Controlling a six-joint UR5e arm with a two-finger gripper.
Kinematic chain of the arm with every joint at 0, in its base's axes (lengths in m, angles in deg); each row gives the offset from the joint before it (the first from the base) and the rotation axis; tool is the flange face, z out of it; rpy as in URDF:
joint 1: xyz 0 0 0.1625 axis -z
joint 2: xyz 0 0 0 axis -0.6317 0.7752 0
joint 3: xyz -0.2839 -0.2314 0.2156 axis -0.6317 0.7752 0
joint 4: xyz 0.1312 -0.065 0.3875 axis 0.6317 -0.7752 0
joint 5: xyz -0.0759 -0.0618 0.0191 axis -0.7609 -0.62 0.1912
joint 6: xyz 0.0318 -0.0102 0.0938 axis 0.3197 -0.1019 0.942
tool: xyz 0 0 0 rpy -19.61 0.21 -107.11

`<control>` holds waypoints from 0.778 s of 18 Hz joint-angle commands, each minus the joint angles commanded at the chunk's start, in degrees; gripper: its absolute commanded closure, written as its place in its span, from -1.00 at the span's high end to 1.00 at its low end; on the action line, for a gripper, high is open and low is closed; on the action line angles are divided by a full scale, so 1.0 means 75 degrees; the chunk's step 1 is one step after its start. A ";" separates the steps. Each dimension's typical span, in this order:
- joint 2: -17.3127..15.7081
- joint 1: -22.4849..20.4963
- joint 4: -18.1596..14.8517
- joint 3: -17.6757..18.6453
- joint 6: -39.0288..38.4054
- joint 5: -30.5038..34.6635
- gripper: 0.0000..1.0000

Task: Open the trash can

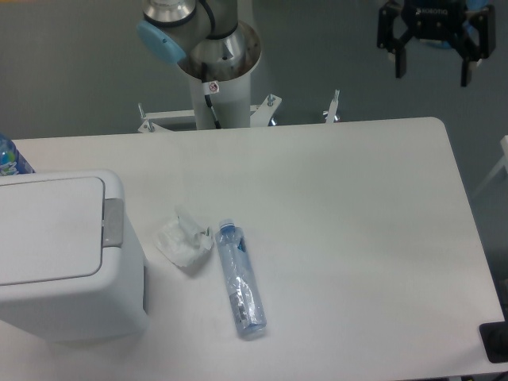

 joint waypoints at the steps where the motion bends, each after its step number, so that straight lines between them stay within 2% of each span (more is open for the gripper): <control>1: 0.0000 -0.0012 -0.0012 0.0000 0.0000 0.0000 1.00; 9: 0.0047 0.0047 0.0000 -0.0082 -0.0035 0.0011 1.00; 14: 0.0012 0.0175 0.0000 -0.0047 -0.1193 0.0012 1.00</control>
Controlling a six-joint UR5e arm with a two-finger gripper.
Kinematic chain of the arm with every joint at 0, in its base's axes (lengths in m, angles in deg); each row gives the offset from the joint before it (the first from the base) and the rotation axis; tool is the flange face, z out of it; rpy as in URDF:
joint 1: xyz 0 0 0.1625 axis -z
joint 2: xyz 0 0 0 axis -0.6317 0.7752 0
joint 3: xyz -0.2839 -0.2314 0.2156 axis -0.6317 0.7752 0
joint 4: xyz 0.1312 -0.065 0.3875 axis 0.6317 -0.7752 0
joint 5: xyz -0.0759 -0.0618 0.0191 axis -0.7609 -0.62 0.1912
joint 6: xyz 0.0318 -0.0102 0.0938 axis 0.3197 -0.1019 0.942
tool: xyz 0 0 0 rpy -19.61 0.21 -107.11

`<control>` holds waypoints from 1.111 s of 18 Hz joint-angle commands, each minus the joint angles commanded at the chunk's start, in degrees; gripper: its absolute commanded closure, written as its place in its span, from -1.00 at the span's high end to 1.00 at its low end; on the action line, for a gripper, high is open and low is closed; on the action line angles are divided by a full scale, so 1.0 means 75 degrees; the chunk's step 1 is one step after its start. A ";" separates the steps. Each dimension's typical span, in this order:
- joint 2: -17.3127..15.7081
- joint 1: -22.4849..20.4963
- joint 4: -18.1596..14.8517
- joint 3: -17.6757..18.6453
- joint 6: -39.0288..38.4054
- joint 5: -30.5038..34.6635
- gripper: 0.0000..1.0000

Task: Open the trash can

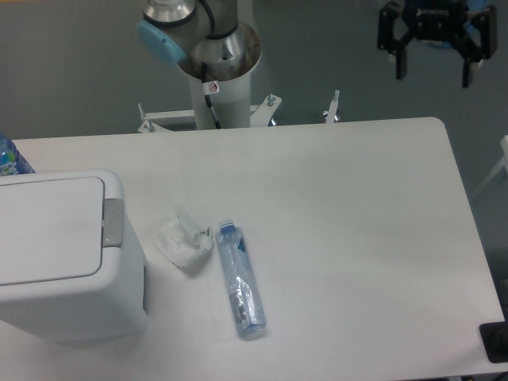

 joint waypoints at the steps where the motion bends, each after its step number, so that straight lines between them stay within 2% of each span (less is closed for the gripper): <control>1: 0.0000 0.0174 0.0000 0.0000 -0.0223 0.0012 1.00; 5: 0.0012 0.0679 0.0047 0.0024 -0.1674 0.0023 1.00; 12: 0.0105 0.1640 0.0690 0.0164 -0.3738 0.0035 1.00; 20: 0.0585 0.2976 0.1464 0.0152 -0.5953 0.0012 1.00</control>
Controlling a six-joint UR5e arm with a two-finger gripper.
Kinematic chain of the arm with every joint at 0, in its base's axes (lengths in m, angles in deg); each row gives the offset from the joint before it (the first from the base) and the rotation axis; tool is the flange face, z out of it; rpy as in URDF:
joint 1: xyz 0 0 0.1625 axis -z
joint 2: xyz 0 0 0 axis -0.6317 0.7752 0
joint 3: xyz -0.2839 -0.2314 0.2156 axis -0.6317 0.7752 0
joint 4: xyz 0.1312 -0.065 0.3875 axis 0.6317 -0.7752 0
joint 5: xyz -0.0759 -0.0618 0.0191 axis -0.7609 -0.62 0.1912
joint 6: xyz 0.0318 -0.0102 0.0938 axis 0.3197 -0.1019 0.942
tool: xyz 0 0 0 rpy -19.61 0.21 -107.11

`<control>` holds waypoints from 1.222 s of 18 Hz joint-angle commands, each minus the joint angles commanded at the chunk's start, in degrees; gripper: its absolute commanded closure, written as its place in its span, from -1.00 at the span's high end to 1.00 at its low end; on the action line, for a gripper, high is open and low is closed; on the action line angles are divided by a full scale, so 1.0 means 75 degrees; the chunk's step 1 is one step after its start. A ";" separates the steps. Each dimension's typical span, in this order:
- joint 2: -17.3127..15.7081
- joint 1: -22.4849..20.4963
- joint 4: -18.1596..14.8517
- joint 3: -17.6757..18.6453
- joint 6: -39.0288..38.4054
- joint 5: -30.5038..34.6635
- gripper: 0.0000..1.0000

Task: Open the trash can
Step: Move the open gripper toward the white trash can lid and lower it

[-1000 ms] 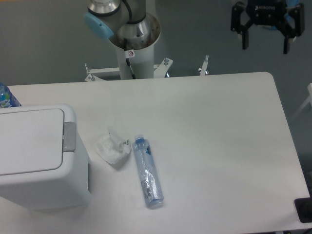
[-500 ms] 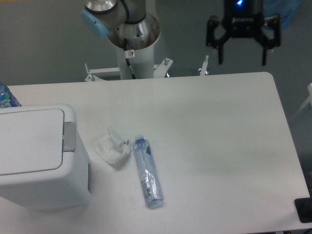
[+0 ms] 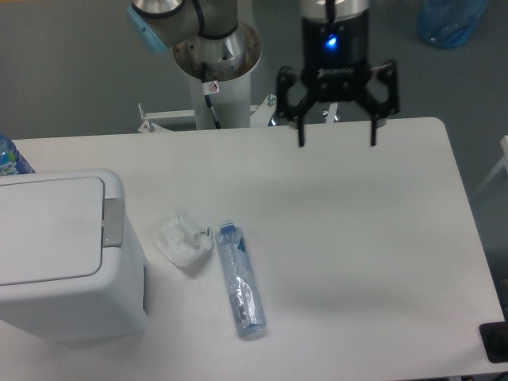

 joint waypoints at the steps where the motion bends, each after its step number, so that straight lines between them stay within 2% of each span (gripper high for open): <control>1: 0.0070 0.0141 0.0035 0.0000 -0.0199 0.0000 1.00; 5: 0.0258 0.0715 0.0270 0.0000 -0.0949 0.0000 1.00; 10: 0.0411 0.1207 0.0282 0.0012 -0.1559 0.0000 1.00; 15: 0.0528 0.1442 0.0317 0.0023 -0.2450 -0.0012 1.00; 22: 0.0622 0.1771 0.0305 0.0070 -0.2802 -0.0012 1.00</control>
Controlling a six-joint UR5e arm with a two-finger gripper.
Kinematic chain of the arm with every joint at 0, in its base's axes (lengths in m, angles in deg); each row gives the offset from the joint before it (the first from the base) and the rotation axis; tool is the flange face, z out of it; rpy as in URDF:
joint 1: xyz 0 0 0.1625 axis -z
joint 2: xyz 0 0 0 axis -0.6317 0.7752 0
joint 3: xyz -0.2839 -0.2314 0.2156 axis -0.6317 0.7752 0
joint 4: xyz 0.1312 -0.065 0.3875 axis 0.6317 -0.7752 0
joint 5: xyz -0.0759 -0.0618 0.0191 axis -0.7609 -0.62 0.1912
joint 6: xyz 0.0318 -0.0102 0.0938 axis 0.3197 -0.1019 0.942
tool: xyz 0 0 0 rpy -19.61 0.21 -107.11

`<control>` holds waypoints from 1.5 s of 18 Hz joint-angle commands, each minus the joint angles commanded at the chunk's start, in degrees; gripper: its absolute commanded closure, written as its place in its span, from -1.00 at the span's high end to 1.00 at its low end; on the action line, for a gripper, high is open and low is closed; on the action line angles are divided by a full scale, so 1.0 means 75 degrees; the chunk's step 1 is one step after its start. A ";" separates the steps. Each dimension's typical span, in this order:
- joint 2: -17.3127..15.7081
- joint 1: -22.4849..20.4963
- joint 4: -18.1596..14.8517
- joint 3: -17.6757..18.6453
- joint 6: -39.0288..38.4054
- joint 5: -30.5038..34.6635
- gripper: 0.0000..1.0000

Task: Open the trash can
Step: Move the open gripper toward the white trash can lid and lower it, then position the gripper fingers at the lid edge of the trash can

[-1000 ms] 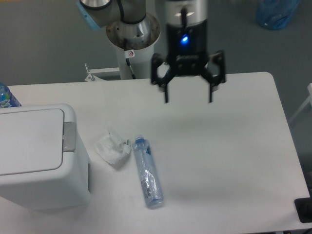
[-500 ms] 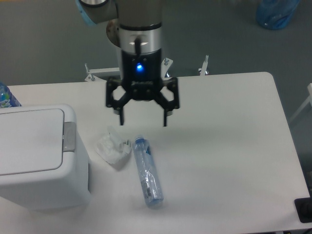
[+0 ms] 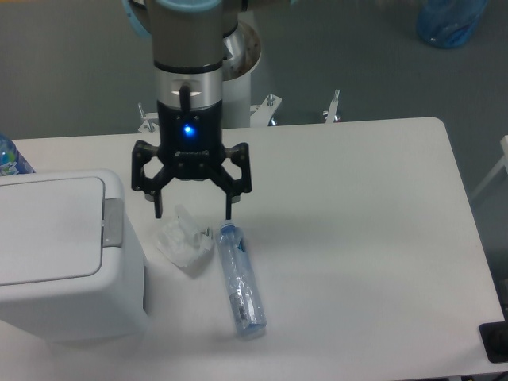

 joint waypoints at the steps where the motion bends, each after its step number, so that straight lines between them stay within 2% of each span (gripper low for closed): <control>1: 0.0000 0.0035 0.0000 0.0012 -0.0070 0.0011 1.00; 7: -0.0012 0.0246 0.0000 0.0223 -0.0106 0.0012 1.00; 27: 0.0141 0.0398 0.0012 0.0211 -0.0118 0.0012 1.00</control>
